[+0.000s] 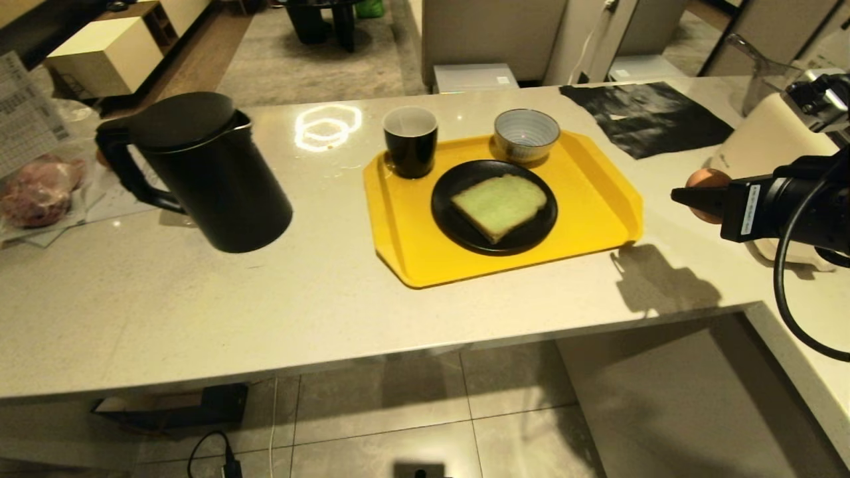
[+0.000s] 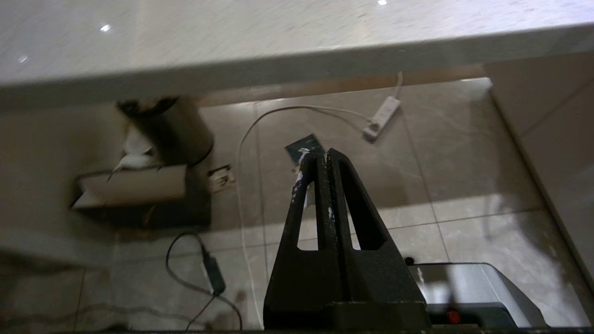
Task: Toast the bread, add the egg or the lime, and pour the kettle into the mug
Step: Put the egg in the bowl
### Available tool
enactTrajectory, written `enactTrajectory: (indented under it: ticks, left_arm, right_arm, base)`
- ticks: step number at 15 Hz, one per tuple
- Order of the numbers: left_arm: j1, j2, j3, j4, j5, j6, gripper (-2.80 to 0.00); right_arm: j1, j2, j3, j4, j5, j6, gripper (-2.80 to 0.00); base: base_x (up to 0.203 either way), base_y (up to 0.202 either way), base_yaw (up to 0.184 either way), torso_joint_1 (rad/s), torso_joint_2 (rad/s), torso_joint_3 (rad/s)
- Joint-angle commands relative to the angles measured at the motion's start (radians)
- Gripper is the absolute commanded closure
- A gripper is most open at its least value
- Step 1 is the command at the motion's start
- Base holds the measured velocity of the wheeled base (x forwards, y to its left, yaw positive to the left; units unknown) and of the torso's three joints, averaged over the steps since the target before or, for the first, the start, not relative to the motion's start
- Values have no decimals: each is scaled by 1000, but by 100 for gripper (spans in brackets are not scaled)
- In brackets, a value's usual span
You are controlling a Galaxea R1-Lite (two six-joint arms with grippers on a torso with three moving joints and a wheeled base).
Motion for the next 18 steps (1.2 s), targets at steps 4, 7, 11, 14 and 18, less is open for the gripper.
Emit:
enactTrajectory:
  ticks: [4, 7, 11, 14, 18]
  left_arm:
    - [0, 1, 0, 0, -1, 0, 0]
    - [0, 1, 0, 0, -1, 0, 0]
    - [0, 1, 0, 0, 0, 0, 0]
    - [0, 1, 0, 0, 1, 0, 0]
    - [0, 1, 0, 0, -1, 0, 0]
  right_arm:
    - [0, 5, -6, -4, 49, 0, 0]
    - [2, 40, -13, -76, 49, -3, 0]
    - [46, 150, -108, -128, 38, -4, 0]
    - [53, 270, -236, -134, 23, -11, 0]
    - [54, 472, -468, -140, 3, -10, 0]
  base:
    - [-1, -3, 117, 3, 2, 1]
    - [0, 0, 0, 0, 0, 0]
    - [0, 0, 0, 0, 0, 0]
    - [0, 0, 0, 0, 0, 0]
    - [0, 0, 0, 0, 0, 0]
